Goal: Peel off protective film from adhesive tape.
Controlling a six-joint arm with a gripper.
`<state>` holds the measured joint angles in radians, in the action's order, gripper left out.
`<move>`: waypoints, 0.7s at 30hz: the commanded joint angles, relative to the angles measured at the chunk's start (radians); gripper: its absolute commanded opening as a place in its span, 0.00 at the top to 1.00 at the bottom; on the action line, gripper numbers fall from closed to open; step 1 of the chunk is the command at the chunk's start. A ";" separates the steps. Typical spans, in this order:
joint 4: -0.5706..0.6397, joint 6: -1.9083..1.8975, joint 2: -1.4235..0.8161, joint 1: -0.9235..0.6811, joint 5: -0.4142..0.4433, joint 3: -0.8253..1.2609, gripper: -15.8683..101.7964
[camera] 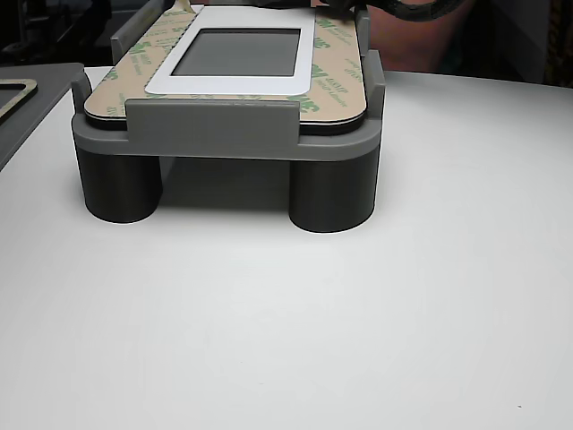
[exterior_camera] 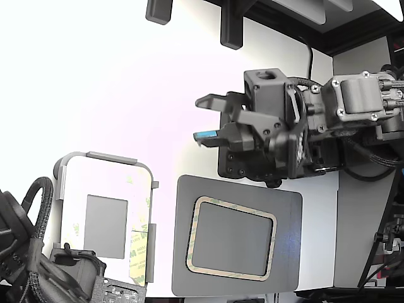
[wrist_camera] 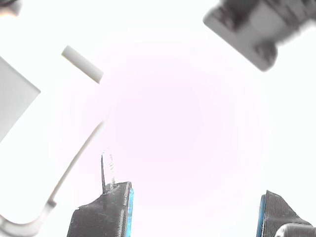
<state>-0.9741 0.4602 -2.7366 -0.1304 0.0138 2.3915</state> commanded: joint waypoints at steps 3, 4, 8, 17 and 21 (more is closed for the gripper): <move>0.020 -0.451 -0.091 0.236 -0.161 0.083 0.02; 0.017 -0.459 -0.094 0.268 -0.178 0.103 0.02; 0.015 -0.468 -0.219 0.364 -0.229 0.245 0.02; 0.015 -0.468 -0.219 0.345 -0.202 0.249 0.02; 0.015 -0.482 -0.219 0.345 -0.184 0.249 0.02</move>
<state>-0.9679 -0.0199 -2.9345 0.2056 -0.1733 2.6615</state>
